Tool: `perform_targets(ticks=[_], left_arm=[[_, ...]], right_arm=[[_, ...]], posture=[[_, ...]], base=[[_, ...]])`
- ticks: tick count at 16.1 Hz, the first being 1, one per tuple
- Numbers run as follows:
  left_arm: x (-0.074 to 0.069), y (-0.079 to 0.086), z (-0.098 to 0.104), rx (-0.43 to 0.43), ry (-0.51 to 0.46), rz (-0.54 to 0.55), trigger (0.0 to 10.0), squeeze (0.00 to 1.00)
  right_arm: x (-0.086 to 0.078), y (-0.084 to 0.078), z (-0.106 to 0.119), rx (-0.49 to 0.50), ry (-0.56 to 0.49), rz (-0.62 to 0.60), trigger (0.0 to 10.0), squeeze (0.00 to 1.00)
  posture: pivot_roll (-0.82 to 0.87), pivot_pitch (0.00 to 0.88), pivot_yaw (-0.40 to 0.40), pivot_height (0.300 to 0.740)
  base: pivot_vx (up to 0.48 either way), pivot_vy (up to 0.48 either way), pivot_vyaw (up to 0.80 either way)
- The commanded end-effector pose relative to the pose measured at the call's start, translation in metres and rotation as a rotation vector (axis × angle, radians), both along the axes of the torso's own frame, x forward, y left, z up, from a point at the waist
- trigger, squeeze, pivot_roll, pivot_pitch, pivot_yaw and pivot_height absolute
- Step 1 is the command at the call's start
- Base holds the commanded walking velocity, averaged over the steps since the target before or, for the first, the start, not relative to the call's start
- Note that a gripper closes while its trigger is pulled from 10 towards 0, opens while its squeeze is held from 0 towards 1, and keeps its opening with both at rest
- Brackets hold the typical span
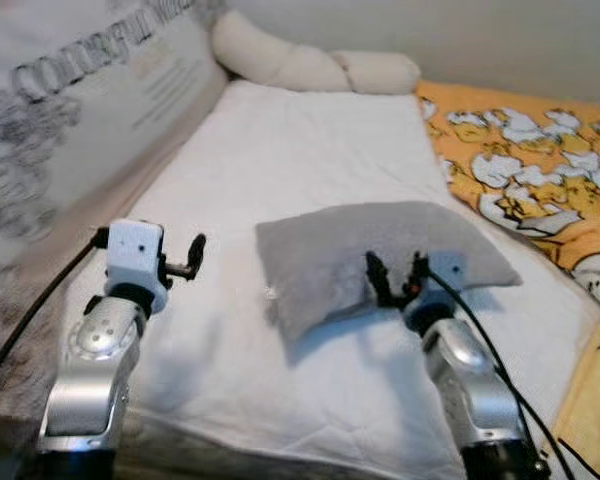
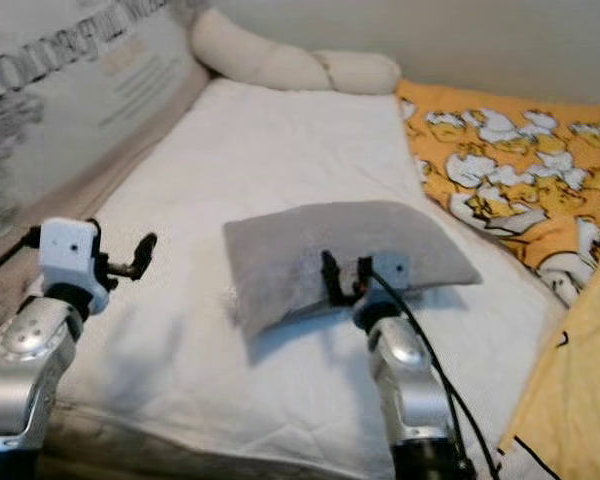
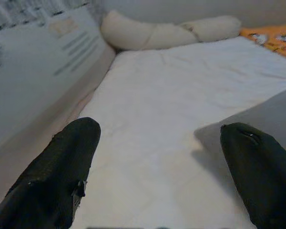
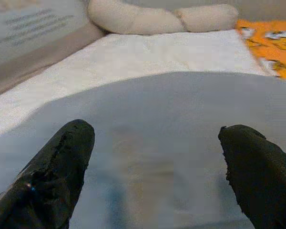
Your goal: Clean up the room
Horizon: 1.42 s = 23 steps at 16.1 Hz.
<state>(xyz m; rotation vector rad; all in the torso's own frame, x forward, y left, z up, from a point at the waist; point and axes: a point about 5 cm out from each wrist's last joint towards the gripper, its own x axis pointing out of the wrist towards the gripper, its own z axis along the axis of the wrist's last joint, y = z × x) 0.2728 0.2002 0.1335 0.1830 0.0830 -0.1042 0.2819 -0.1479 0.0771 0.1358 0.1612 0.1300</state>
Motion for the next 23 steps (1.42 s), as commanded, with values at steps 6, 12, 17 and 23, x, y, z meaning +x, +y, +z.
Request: perform_targets(ticks=[6, 12, 17, 23], left_arm=[[0.0, -0.008, -0.001, 0.012, 0.008, -0.042, 10.0, 0.0], [-0.003, -0.009, -0.005, 0.021, 0.025, -0.053, 10.0, 0.0], [-0.009, -0.007, -0.008, 0.026, 0.049, -0.086, 10.0, 0.0], [-0.014, -0.026, -0.004, 0.05, 0.083, -0.345, 10.0, 0.0]], right_arm=[[-0.002, -0.009, -0.002, -0.002, 0.005, -0.038, 10.0, 0.0], [-0.002, -0.014, -0.003, -0.005, 0.012, -0.059, 10.0, 0.0], [-0.004, -0.019, -0.002, 0.124, 0.102, -0.074, 10.0, 1.0], [0.007, -0.032, -0.02, 0.393, 0.286, -0.252, 10.0, 1.0]], posture=[[0.0, 0.0, -0.034, 0.74], [0.0, 0.0, -0.031, 0.74], [0.0, 0.0, -0.039, 0.74], [0.01, 0.0, -0.037, 0.74]], base=[[0.0, 0.0, 0.0], [0.0, 0.0, 0.0], [0.0, 0.0, 0.0], [0.0, 0.0, 0.0]])
